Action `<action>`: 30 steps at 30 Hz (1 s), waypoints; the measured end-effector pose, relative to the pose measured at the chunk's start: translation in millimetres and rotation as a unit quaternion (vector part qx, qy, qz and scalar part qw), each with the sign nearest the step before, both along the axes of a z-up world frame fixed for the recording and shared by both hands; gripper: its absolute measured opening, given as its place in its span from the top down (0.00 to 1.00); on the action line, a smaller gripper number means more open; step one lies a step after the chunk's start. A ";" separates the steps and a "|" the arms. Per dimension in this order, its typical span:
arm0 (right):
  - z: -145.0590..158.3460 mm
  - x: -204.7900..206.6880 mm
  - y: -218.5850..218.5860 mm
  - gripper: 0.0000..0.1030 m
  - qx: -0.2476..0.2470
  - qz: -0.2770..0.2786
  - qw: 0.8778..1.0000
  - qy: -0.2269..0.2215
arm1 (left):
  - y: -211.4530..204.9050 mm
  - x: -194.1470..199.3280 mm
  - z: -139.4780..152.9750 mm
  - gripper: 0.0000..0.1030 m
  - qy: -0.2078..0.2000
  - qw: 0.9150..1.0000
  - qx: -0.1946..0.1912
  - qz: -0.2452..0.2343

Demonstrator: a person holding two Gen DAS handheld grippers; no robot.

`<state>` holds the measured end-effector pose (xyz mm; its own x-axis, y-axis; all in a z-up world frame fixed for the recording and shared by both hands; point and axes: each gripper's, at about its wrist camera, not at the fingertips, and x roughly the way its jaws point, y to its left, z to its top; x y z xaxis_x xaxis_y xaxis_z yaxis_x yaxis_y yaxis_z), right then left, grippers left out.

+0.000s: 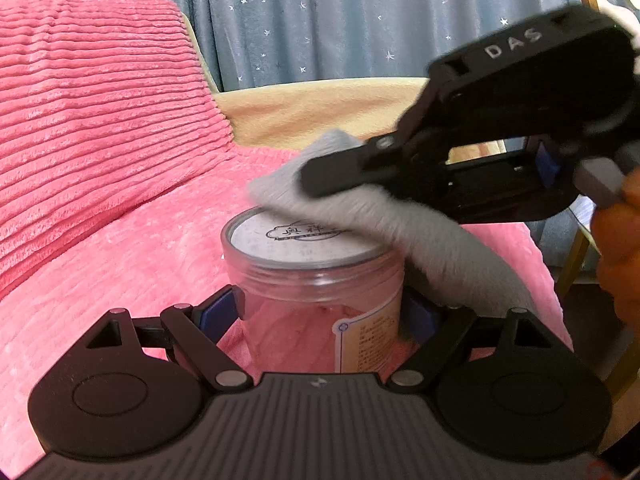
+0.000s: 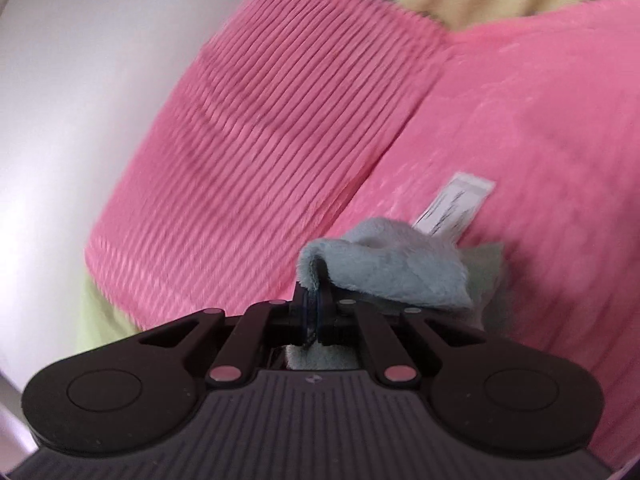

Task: Clean container
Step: 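Set the jar down on the blanket with the left gripper while the right gripper drops the cloth beside it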

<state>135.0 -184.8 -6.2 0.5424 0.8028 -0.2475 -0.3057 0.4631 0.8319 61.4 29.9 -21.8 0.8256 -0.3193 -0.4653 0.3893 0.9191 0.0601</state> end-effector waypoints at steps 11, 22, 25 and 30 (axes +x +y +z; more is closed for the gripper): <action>35.9 7.0 -71.0 0.96 -0.147 -0.191 0.965 -0.103 | 17.8 22.4 14.1 0.17 -0.031 0.995 -0.041 0.090; 16.1 12.9 -21.1 0.96 -0.290 -0.094 0.943 -0.130 | 26.6 31.4 4.5 0.17 -0.009 0.990 -0.023 0.138; 4.0 14.7 -2.6 0.96 -0.316 -0.046 0.940 -0.118 | 25.9 31.0 3.3 0.17 -0.007 0.990 -0.022 0.138; -8.8 7.2 17.6 0.93 -0.390 -0.004 0.912 -0.125 | 22.5 30.5 4.8 0.14 0.003 0.992 -0.016 0.128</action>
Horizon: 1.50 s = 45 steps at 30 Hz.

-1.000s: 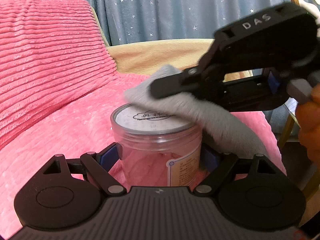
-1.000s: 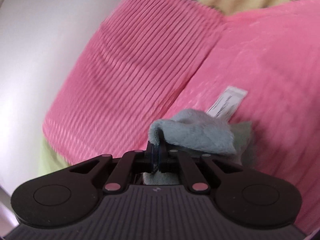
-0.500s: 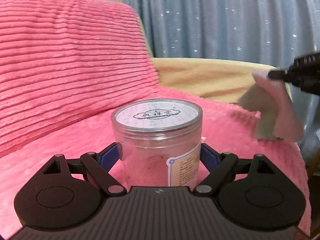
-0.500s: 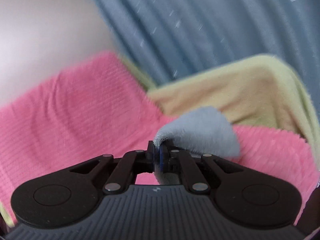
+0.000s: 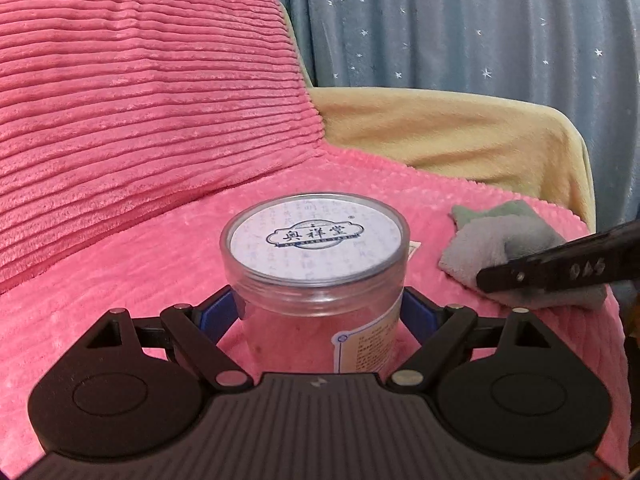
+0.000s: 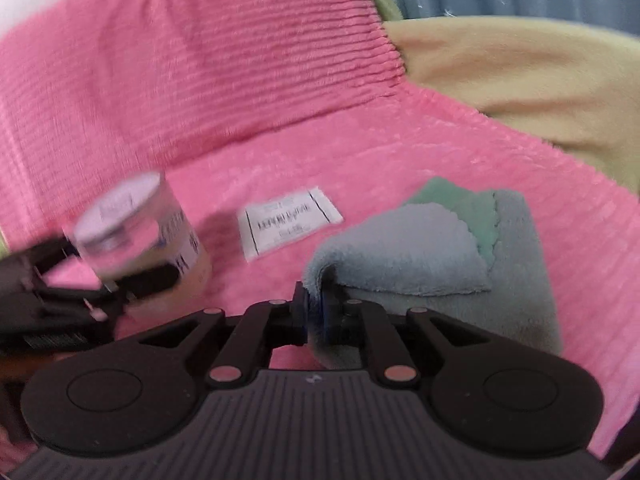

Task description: Clean container

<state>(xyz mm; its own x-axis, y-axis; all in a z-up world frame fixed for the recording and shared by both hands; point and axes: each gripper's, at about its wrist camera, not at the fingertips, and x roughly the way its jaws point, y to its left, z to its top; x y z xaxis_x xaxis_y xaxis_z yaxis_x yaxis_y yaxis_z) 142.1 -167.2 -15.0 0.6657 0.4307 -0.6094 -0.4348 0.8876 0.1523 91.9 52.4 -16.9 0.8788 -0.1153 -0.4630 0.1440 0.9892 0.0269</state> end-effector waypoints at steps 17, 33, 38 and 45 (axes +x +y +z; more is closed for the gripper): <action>25.5 -55.1 10.3 0.92 -0.095 -0.020 0.995 -0.038 | 0.6 -34.9 30.5 0.01 0.066 0.997 0.021 0.042; 53.1 -90.2 -17.5 0.92 -0.031 -0.068 0.997 0.014 | -38.7 -70.3 51.8 0.01 0.107 0.991 -0.001 0.081; 53.4 -90.2 -19.5 0.92 -0.029 -0.072 0.997 0.024 | -46.3 -65.2 52.8 0.01 0.108 0.991 -0.007 0.073; 51.4 -88.0 -16.6 0.92 -0.029 -0.069 0.997 0.034 | -47.4 -62.5 50.1 0.01 0.116 0.990 -0.016 0.073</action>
